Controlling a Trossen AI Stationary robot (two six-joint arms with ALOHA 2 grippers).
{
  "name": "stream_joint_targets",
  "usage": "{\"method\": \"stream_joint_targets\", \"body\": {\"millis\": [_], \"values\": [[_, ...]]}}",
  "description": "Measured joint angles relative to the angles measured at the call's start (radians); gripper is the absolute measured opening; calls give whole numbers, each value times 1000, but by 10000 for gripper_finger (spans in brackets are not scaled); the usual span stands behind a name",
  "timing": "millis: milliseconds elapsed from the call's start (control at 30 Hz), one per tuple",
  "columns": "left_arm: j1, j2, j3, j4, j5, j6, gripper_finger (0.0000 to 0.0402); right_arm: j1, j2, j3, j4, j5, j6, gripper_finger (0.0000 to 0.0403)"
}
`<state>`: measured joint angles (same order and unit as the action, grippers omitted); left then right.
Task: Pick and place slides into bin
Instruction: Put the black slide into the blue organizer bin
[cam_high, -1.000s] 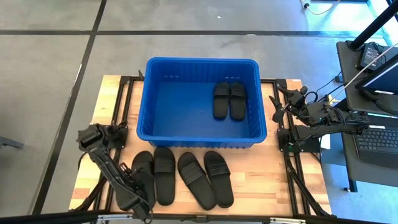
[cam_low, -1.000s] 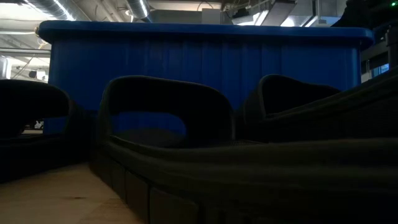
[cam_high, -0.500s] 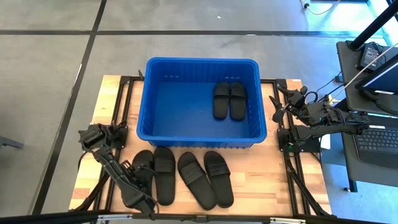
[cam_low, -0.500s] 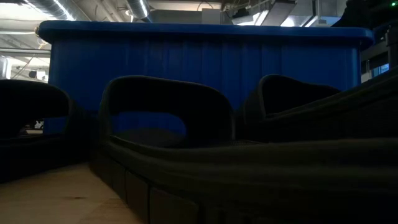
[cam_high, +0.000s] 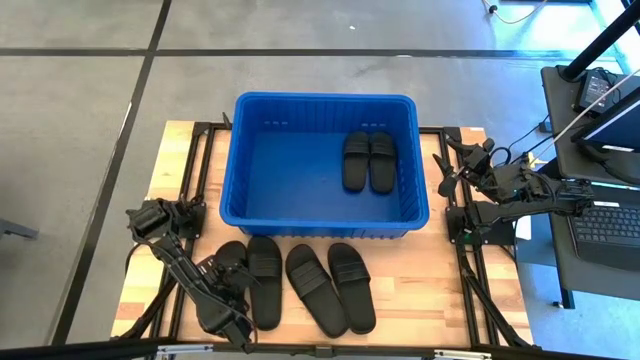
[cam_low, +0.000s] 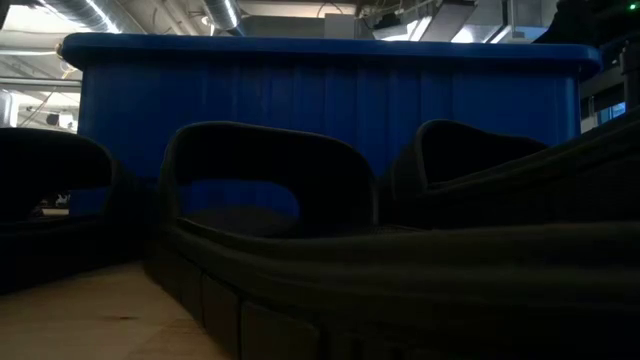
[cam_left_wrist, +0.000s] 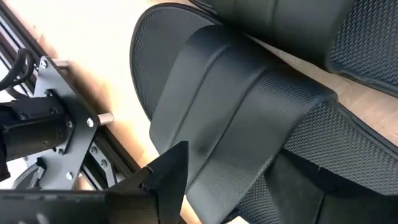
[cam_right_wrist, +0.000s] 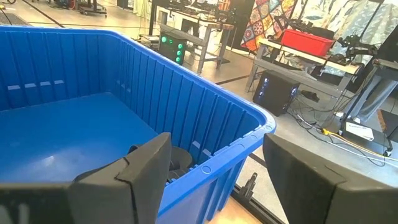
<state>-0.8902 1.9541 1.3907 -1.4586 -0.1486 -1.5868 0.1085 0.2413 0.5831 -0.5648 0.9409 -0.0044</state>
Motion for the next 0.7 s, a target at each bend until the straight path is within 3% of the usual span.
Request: {"method": "stream_joint_targets", "body": {"millis": [400, 533, 700], "values": [[0, -1, -41, 38, 1, 26, 189, 0, 0, 0, 0, 0, 0, 255], [0, -1, -41, 38, 2, 26, 152, 0, 0, 0, 0, 0, 0, 255], [1, -1, -39, 36, 23, 27, 72, 0, 0, 0, 0, 0, 0, 255]]}}
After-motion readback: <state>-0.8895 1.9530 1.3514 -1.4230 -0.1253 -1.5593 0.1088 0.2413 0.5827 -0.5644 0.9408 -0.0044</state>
